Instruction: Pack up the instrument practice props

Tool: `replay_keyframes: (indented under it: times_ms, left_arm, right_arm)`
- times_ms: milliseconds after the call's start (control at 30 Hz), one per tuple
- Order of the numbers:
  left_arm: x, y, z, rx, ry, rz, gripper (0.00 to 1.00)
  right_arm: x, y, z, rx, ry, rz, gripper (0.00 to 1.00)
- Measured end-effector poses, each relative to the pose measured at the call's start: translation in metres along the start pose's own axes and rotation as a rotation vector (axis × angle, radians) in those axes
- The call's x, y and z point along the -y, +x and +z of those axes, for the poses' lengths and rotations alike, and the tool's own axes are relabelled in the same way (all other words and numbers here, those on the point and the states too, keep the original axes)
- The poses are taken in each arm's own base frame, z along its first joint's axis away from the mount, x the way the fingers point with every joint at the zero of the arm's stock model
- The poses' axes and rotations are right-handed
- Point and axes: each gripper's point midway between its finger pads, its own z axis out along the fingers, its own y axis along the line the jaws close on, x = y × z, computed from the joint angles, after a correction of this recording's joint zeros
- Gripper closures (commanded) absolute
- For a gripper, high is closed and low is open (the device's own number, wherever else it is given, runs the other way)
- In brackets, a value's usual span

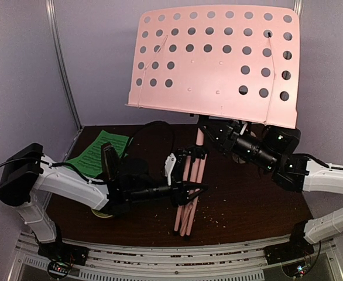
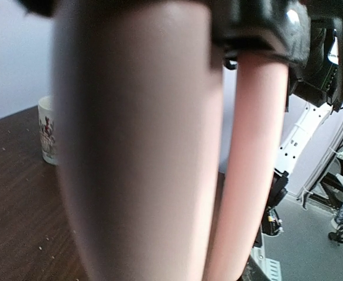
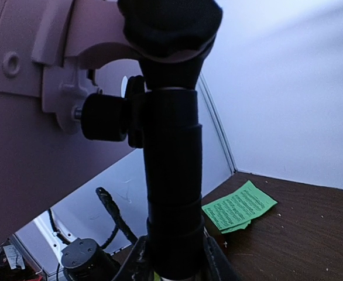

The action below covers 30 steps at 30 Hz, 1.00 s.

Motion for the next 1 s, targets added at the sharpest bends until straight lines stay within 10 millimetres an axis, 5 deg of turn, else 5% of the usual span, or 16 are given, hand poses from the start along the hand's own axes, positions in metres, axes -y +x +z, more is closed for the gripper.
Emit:
replay_keyframes:
  times_ms: [433,567,800,1000]
  left_arm:
    - [-0.002,0.045,-0.024,-0.192,-0.036,-0.358,1.0]
    - [-0.012,0.064,-0.032,-0.235,-0.092,-0.404,1.0]
    - [-0.02,0.076,-0.04,-0.279,-0.16,-0.441,1.0]
    - [-0.032,0.085,-0.044,-0.294,-0.241,-0.479,1.0]
  right_arm:
    - [0.077,0.053,-0.01,-0.119,0.334,0.015,0.44]
    - [0.109,0.064,-0.025,-0.119,0.456,0.007,0.36]
    - [0.131,0.091,-0.05,-0.141,0.546,0.022,0.09]
    - [0.151,0.102,-0.087,-0.135,0.662,0.021,0.02]
